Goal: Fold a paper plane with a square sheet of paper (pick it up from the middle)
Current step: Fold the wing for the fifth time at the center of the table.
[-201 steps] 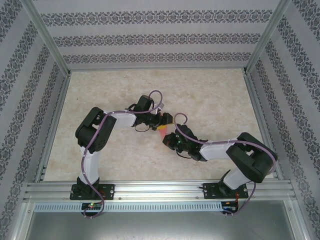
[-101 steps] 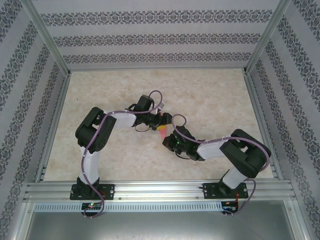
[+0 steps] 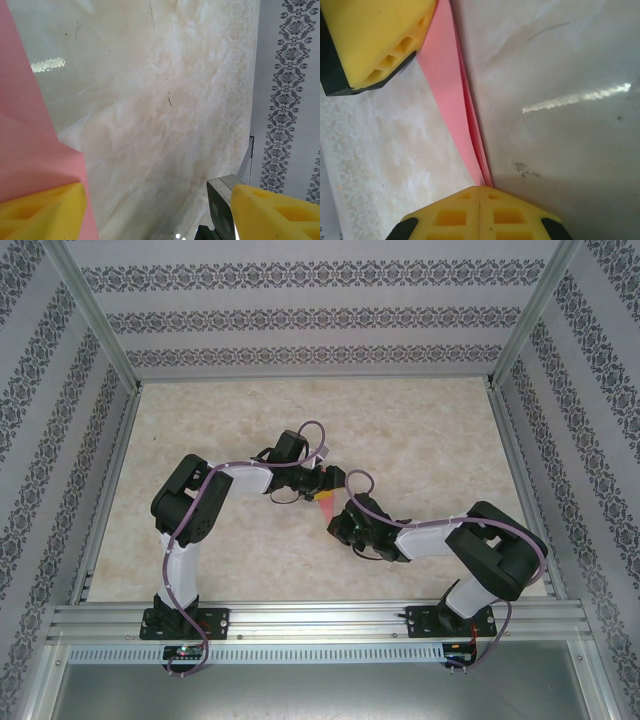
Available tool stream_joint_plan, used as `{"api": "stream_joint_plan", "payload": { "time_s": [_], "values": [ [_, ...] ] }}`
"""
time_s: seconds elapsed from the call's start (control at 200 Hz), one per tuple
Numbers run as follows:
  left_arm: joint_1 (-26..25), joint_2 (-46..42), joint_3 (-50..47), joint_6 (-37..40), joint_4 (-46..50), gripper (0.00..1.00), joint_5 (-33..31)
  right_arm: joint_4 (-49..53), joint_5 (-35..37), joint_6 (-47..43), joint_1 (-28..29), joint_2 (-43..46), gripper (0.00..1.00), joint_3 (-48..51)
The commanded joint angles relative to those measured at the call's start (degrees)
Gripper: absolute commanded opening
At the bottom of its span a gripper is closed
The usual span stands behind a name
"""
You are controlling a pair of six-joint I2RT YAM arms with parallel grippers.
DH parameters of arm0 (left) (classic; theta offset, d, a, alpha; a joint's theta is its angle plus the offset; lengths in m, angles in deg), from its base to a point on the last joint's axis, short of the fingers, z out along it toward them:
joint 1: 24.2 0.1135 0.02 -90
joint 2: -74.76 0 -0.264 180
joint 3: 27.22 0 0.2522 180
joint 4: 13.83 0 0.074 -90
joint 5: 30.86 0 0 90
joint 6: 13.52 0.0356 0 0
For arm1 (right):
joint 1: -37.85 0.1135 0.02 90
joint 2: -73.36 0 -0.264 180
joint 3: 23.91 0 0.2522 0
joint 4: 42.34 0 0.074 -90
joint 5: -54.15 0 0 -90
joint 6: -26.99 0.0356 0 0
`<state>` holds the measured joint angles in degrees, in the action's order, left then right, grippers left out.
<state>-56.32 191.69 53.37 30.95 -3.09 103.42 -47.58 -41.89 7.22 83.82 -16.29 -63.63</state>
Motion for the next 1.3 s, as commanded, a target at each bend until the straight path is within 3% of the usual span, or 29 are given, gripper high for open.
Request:
{"api": "stream_joint_plan", "payload": {
  "time_s": [0.0, 0.36, 0.54, 0.909, 1.294],
  "values": [
    [-0.84, 3.74, -1.67, -0.42, 4.93, 0.77, -3.98, 1.10, -1.68, 1.95, -0.34, 0.65, 0.00, 4.02],
    [-0.84, 3.93, -2.12, -2.63, 3.56, 0.77, -4.26, -3.72, 2.29, 1.26, -0.33, 6.09, 0.04, 0.13],
    [-0.84, 3.80, -2.03, -2.46, 3.94, 0.77, -4.13, -6.61, 2.87, 2.77, -0.68, 2.91, 0.05, -1.79],
    [-0.84, 3.66, -2.06, -2.82, 3.73, 0.77, -3.96, -23.27, 3.73, 8.77, -1.60, -8.96, 0.06, -2.12],
    [-0.88, 3.57, -2.29, -2.81, 3.73, 0.77, -4.13, -17.33, 6.00, 10.40, -1.59, -12.03, 0.05, -3.42]
  ]
}}
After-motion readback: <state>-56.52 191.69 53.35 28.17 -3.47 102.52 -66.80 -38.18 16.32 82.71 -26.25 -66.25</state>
